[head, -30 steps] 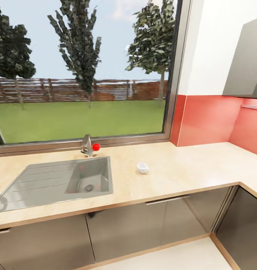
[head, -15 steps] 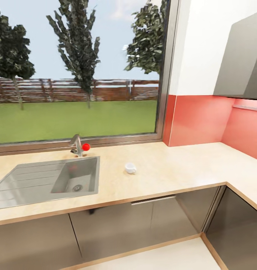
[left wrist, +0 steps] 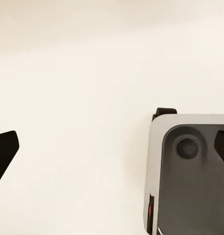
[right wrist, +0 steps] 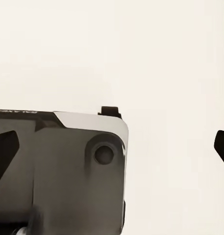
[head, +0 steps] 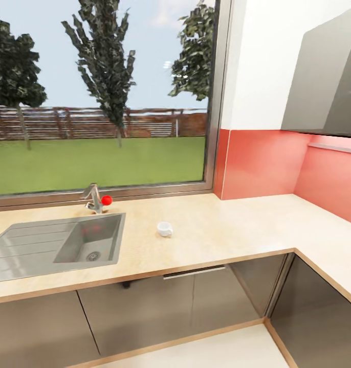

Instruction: Set up a coffee station on the kitchen countertop: keep the coffee maker on the countertop, move the bottle of coffee from the kitchen shelf to the counter next to the coffee maker, place a paper coffee filter on top of the coffee maker, put the saucer next to the coffee maker with the coffee cup on the saucer, and place the electric kettle next to the coffee maker.

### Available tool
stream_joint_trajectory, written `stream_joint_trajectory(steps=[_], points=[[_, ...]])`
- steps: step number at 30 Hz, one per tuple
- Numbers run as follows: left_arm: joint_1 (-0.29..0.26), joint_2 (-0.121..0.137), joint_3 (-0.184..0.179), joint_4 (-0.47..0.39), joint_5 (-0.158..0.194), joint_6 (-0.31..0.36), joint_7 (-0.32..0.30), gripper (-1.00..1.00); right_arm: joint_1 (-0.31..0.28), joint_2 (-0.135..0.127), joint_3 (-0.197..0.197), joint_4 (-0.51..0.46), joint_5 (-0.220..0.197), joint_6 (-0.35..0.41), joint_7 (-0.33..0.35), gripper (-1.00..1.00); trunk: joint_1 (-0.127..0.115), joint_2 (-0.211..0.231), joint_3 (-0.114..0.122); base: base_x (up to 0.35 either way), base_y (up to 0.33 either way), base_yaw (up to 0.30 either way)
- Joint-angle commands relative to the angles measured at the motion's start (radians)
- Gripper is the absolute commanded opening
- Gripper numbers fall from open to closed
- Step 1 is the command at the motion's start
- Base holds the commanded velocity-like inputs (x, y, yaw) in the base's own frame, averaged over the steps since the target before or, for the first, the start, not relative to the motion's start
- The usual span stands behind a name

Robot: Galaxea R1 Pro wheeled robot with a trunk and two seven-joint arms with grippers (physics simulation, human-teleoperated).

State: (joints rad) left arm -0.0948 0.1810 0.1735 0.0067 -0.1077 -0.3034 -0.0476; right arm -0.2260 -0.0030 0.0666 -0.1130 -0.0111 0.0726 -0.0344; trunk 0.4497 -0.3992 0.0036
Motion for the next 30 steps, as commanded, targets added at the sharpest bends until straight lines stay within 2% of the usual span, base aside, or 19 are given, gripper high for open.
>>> stream_joint_trajectory(steps=[1, 19, 26, 28, 30], points=[[0.0, 0.0, 0.009, 0.001, -0.01, -0.003, -0.002, 1.0, 0.0, 0.0, 0.007, -0.002, -0.001, 0.006, -0.004, 1.0, 0.0, -0.001, 0.0, 0.0, -0.03, 0.038], [-0.001, 0.0, 0.019, -0.008, -0.001, -0.005, 0.001, 1.0, 0.0, 0.003, 0.009, -0.002, -0.001, -0.008, -0.006, 1.0, 0.0, -0.001, 0.017, 0.0, -0.004, 0.191], [-0.002, 0.003, 0.021, -0.009, 0.002, -0.004, 0.004, 1.0, 0.0, 0.001, 0.009, -0.002, -0.001, -0.107, -0.007, 1.0, 0.0, -0.001, 0.025, 0.0, 0.0, 0.193], [-0.002, 0.006, 0.021, -0.009, 0.012, -0.004, 0.014, 1.0, 0.0, 0.002, 0.009, -0.003, -0.001, -0.12, -0.007, 1.0, 0.0, -0.001, 0.028, 0.0, 0.0, 0.192], [-0.002, 0.005, 0.021, -0.009, 0.033, -0.005, 0.052, 1.0, 0.0, 0.004, 0.009, -0.015, -0.002, -0.132, -0.007, 1.0, 0.0, -0.001, 0.03, 0.0, 0.0, 0.192]])
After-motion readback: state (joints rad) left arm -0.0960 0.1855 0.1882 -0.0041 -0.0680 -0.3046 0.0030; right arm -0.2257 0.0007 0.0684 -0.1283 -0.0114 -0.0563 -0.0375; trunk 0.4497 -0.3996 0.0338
